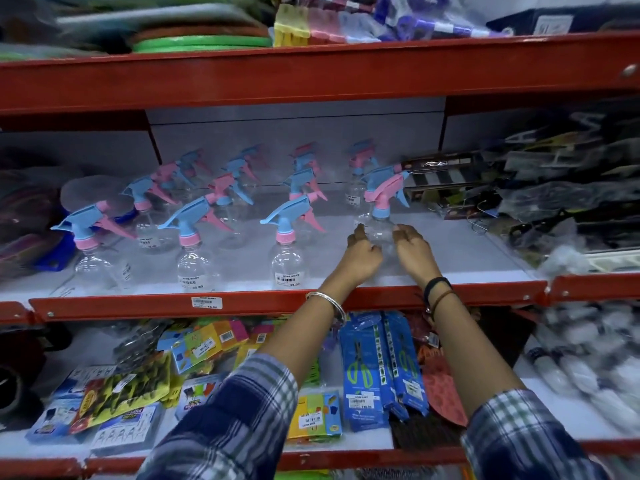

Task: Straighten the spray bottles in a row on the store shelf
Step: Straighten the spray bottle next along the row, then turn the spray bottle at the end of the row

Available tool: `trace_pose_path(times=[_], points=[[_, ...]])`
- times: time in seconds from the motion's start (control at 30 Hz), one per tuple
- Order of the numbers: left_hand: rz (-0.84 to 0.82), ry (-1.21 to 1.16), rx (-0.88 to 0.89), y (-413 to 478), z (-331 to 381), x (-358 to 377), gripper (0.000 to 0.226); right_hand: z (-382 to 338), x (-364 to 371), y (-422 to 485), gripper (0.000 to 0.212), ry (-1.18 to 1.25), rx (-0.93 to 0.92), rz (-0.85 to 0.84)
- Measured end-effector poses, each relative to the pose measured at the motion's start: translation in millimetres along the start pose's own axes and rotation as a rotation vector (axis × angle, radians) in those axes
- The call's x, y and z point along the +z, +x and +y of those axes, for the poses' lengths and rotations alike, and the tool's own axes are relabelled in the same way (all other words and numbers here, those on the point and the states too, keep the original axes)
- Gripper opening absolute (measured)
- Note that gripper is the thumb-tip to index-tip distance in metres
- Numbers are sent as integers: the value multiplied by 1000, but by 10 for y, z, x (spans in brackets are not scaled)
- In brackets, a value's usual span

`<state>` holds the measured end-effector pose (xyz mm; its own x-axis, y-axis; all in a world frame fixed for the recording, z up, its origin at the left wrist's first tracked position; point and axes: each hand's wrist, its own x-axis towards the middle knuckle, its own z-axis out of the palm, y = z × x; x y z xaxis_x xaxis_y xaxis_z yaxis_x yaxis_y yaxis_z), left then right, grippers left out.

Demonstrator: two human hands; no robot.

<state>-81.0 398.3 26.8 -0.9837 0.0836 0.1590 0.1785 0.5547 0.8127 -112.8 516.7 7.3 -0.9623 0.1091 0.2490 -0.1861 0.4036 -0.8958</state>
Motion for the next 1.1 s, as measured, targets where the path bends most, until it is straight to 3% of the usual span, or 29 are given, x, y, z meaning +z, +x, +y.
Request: trace_pose_path(times=[0.57, 0.8, 1.1], points=[[-89, 55, 51, -566, -94, 32, 57, 43, -198, -557, 34, -19, -62, 50], [68, -19, 108, -764, -64, 181, 58, -88, -205, -574, 53, 71, 21, 16], [64, -22, 130, -655, -9, 133, 48, -108, -167, -776, 40, 35, 17, 79]])
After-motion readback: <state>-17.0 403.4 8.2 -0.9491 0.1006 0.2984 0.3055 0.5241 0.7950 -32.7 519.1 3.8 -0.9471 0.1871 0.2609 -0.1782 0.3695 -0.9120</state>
